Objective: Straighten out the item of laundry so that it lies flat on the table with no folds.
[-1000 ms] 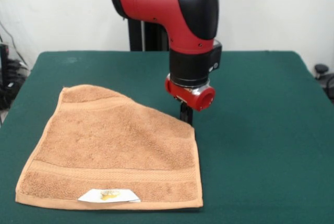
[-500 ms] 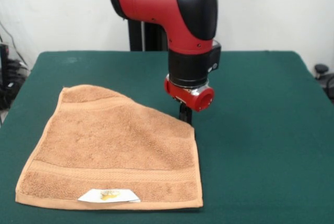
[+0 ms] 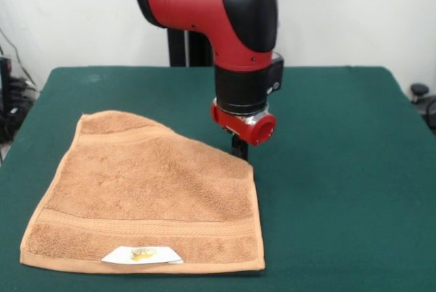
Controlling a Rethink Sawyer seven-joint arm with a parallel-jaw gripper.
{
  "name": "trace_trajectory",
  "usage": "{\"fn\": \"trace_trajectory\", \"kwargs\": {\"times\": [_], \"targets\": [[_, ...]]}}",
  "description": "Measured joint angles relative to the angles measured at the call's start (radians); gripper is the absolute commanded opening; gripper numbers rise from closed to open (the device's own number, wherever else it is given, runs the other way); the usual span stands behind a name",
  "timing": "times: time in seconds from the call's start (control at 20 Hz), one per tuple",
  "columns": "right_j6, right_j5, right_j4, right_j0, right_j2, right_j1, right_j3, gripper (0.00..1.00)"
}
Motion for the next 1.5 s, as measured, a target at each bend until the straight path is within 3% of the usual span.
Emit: {"fn": "trace_trajectory", "kwargs": {"times": [0.8, 1.5], "targets": [[0.0, 0.02, -0.034, -0.088, 0.022, -0.012, -0.002, 0.0], [0.0, 0.02, -0.085, -0.151, 0.02, -0.081, -0.004, 0.0]]}}
